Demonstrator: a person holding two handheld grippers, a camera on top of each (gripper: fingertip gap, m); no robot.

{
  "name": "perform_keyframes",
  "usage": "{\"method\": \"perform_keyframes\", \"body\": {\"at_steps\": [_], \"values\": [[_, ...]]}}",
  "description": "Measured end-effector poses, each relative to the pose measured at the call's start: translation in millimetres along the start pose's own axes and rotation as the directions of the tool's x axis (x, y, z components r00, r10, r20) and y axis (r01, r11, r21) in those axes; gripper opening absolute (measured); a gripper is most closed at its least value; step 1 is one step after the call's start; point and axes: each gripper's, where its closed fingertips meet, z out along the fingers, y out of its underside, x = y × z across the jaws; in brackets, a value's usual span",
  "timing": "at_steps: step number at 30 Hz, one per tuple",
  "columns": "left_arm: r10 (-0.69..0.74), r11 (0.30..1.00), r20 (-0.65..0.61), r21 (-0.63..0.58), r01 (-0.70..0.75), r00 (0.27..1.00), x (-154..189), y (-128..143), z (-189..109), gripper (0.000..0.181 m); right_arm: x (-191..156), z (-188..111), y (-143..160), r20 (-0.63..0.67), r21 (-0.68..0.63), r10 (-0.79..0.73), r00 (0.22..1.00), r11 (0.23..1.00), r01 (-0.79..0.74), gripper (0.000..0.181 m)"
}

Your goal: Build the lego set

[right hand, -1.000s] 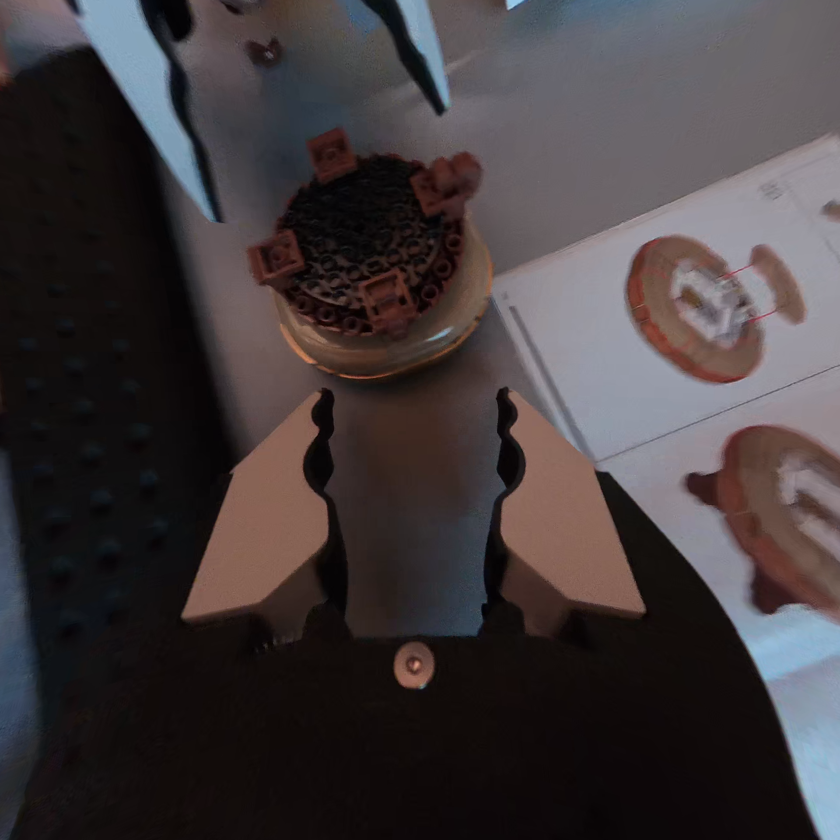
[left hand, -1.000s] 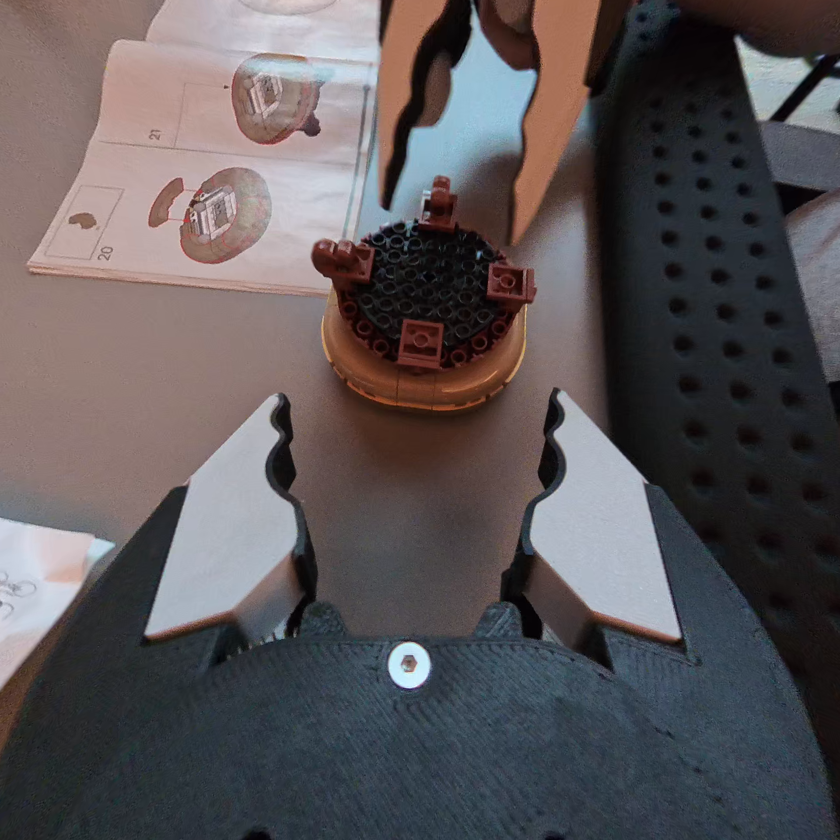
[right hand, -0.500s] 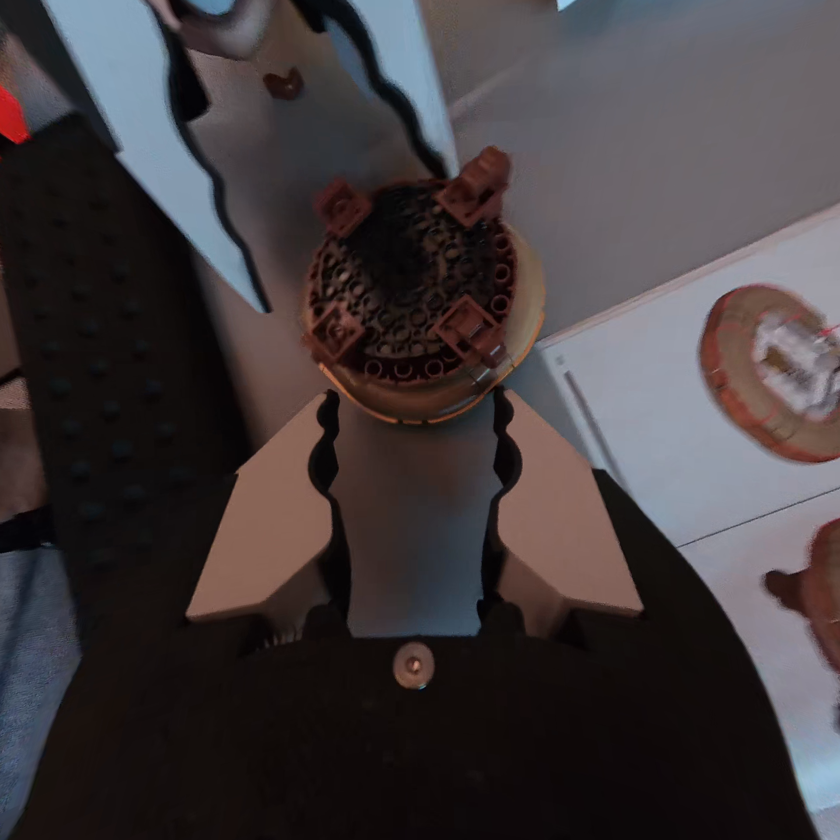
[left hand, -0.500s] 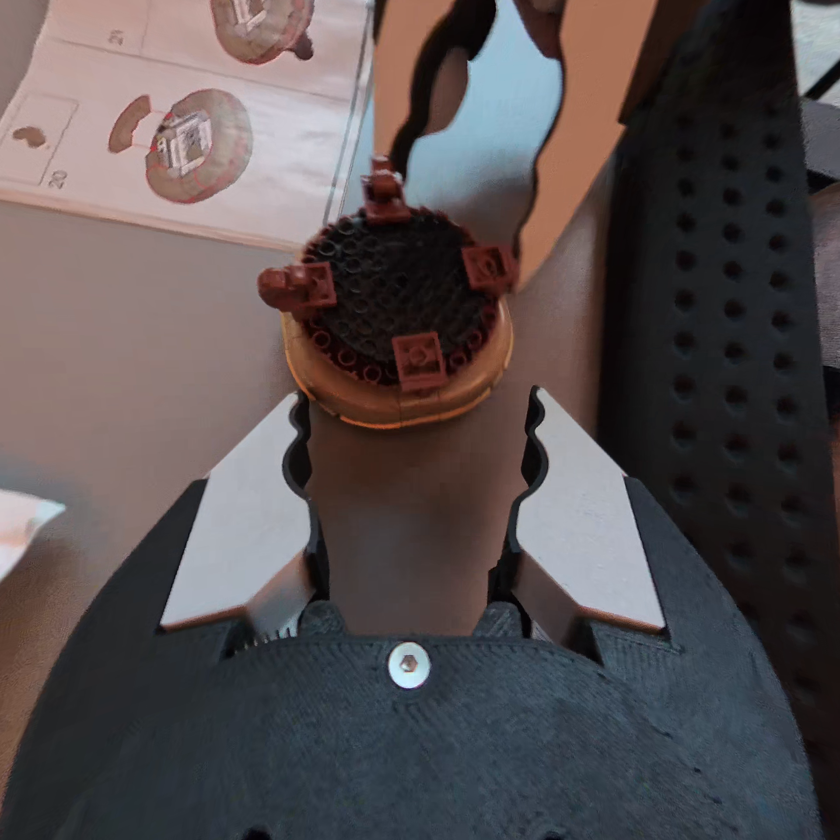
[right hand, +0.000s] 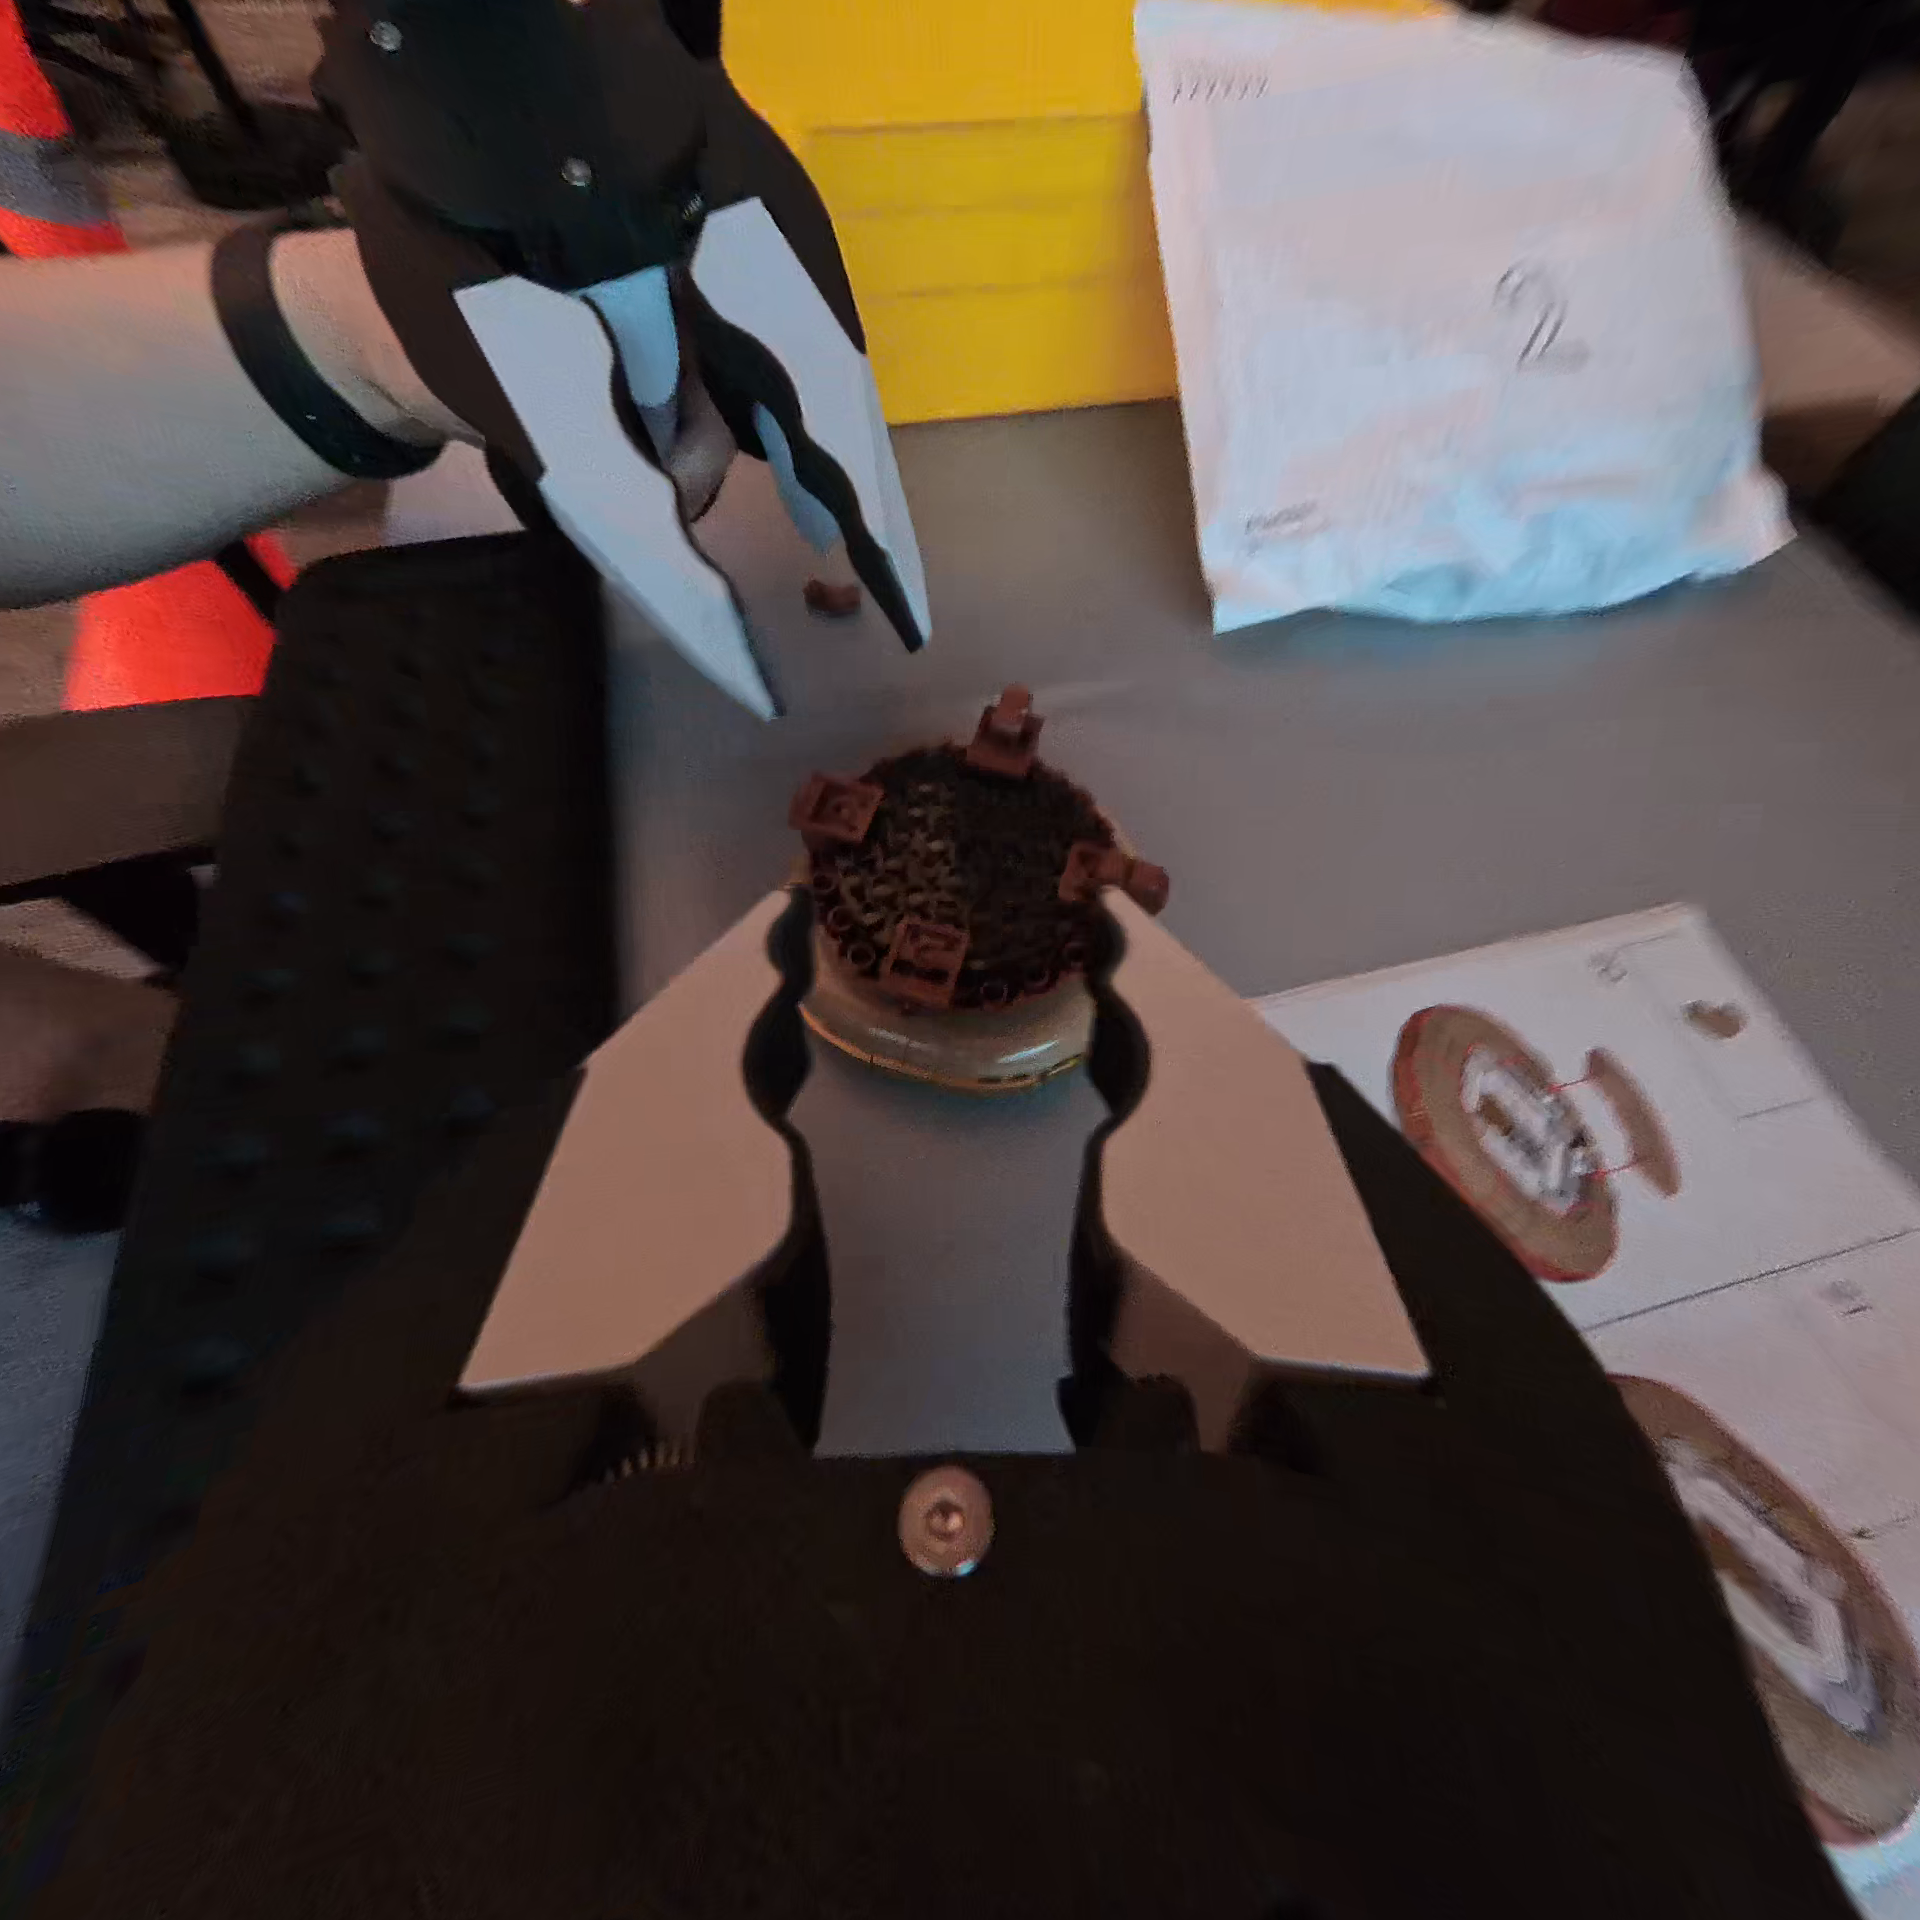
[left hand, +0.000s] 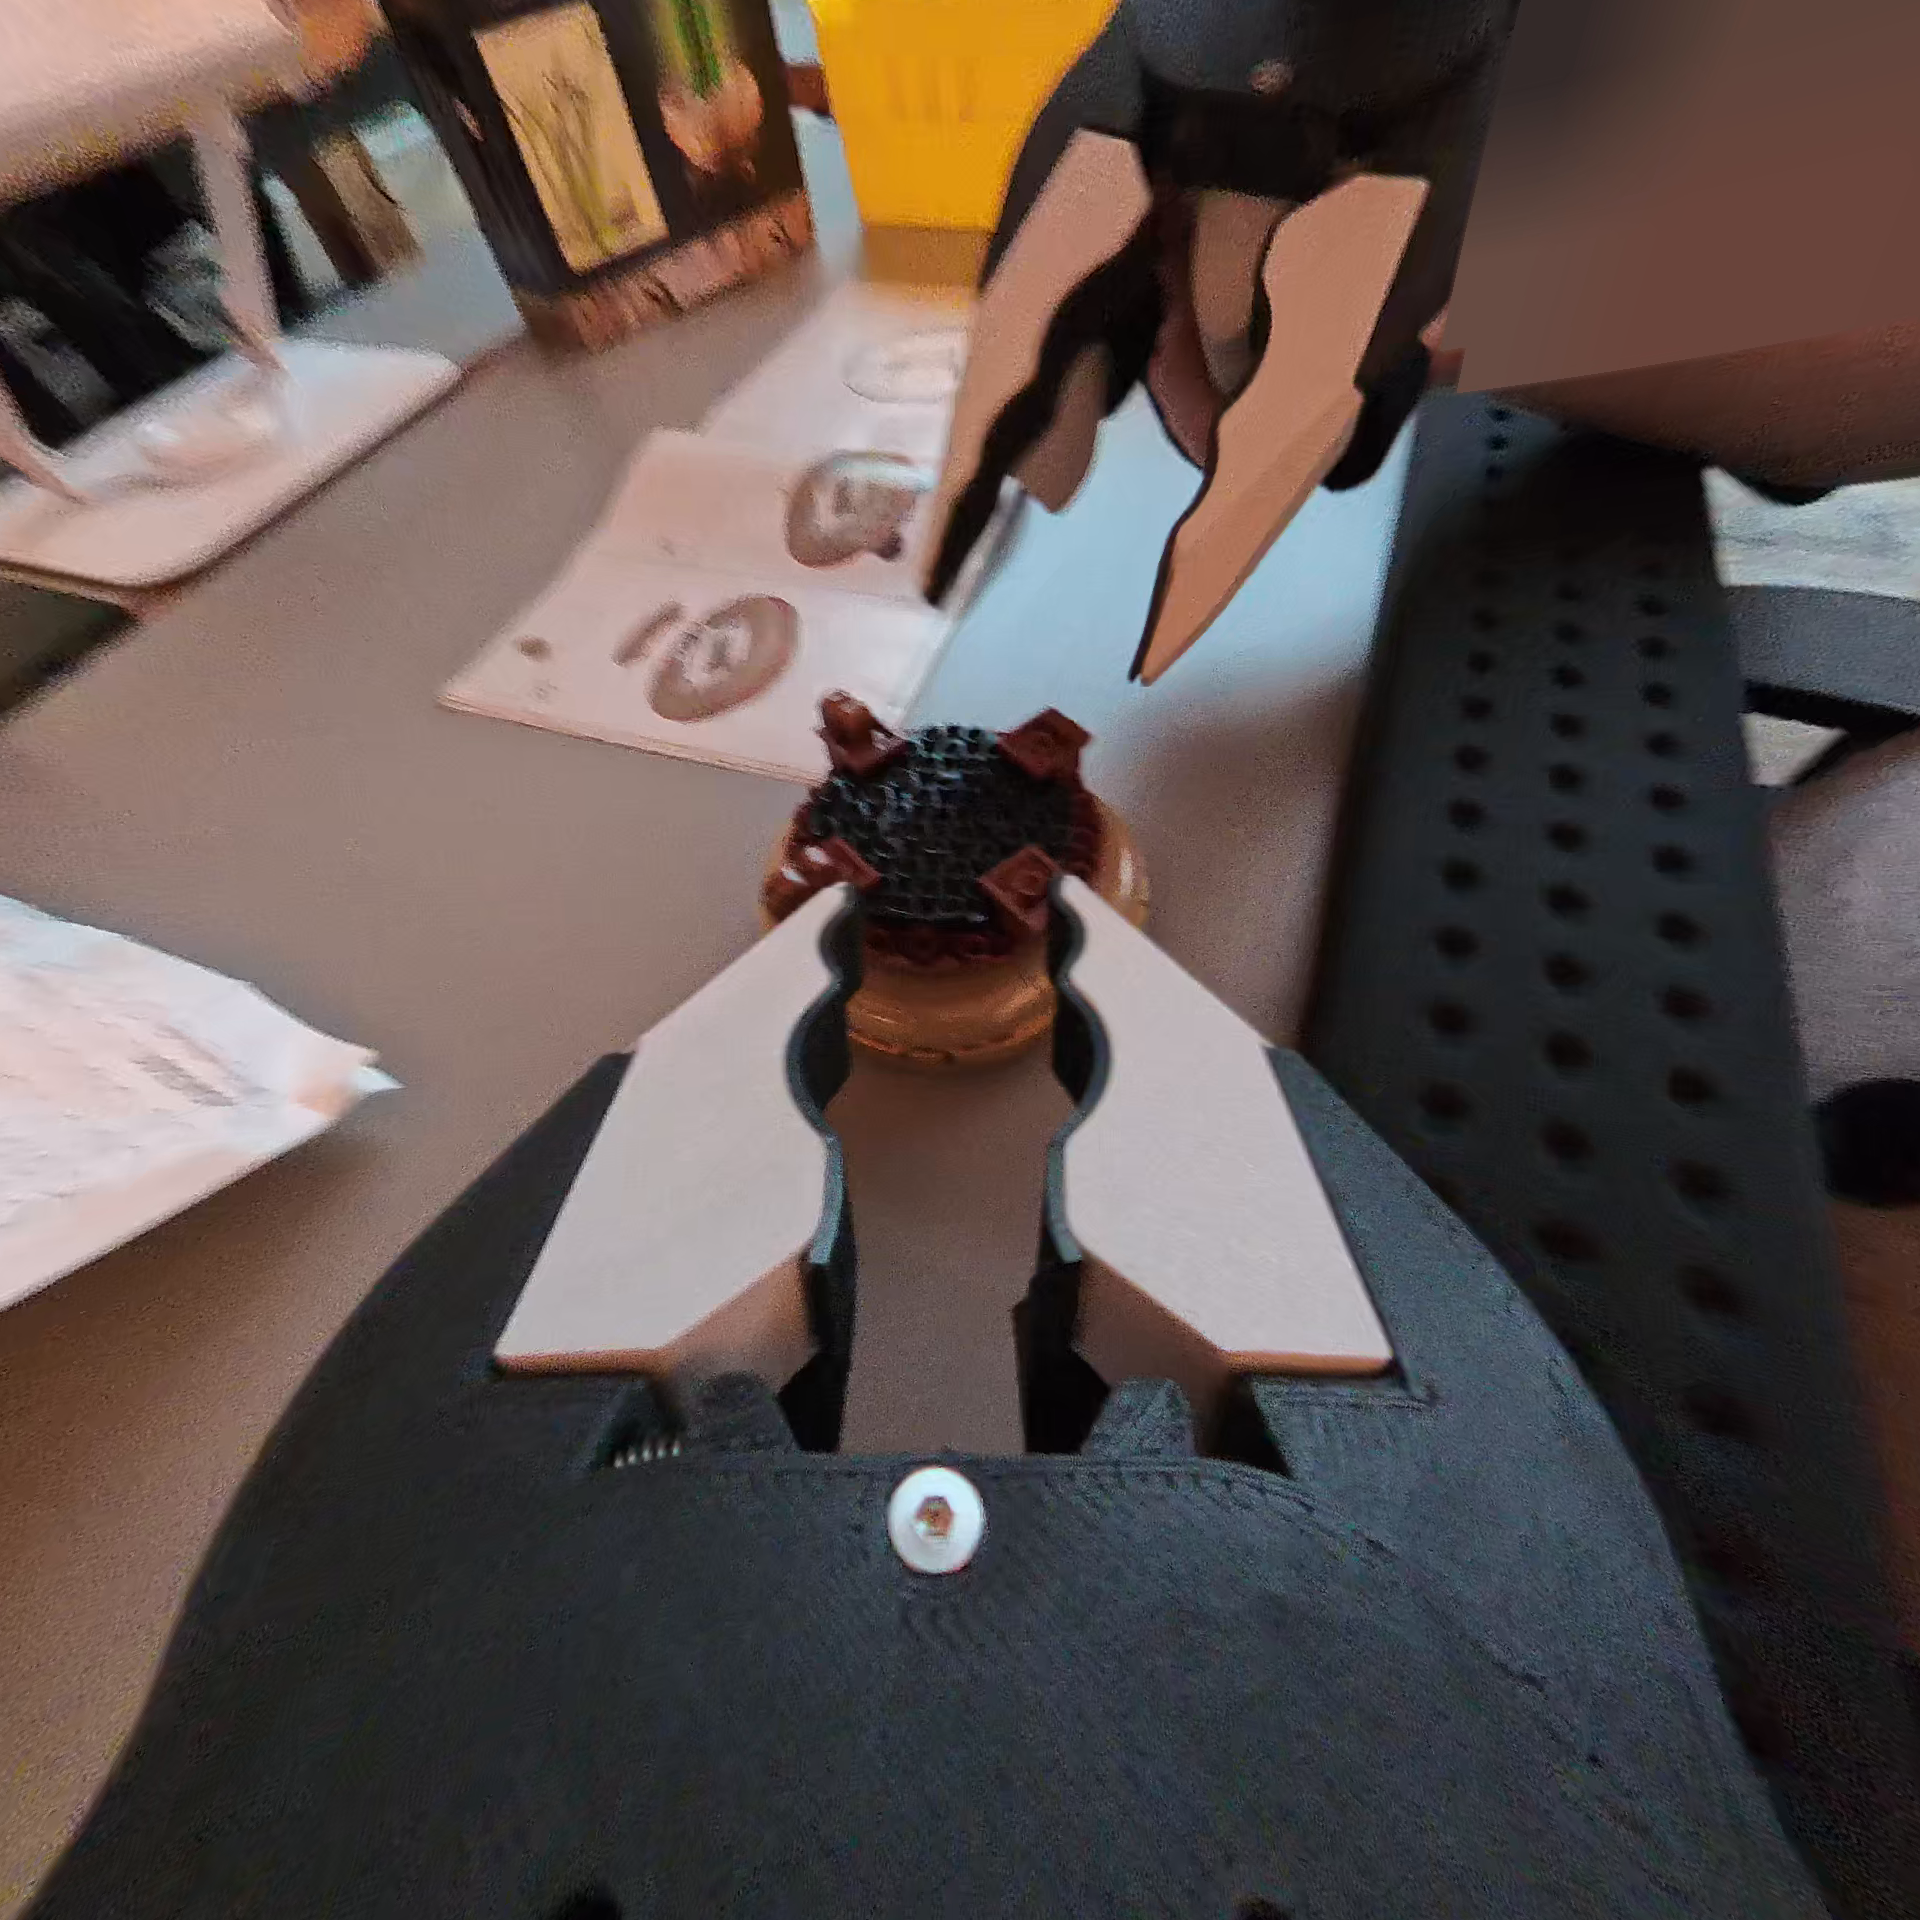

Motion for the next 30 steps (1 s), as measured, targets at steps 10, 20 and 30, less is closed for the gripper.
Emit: {"method": "perform_keyframes", "body": {"at_steps": [10, 20, 30], "values": [[0.074, 0.986, -0.024, -0.145, -0.077, 0.997, -8.6, -8.6, 33.5, 0.0, 4.5, 26.0, 5.0, 0.049, -0.111, 0.099, 0.994, 0.989, -0.093, 0.0], [0.11, 0.967, -0.071, -0.221, -0.123, 0.991, -6.9, 8.9, 41.2, 0.0, 8.2, 33.3, 19.5, 0.066, -0.205, 0.041, 0.997, 0.978, -0.027, 0.0], [0.099, 0.976, -0.068, -0.187, -0.11, 0.993, -6.9, 9.1, 41.0, 0.0, 8.0, 33.2, 20.3, 0.074, -0.22, 0.079, 0.994, 0.974, -0.061, 0.0]]}}
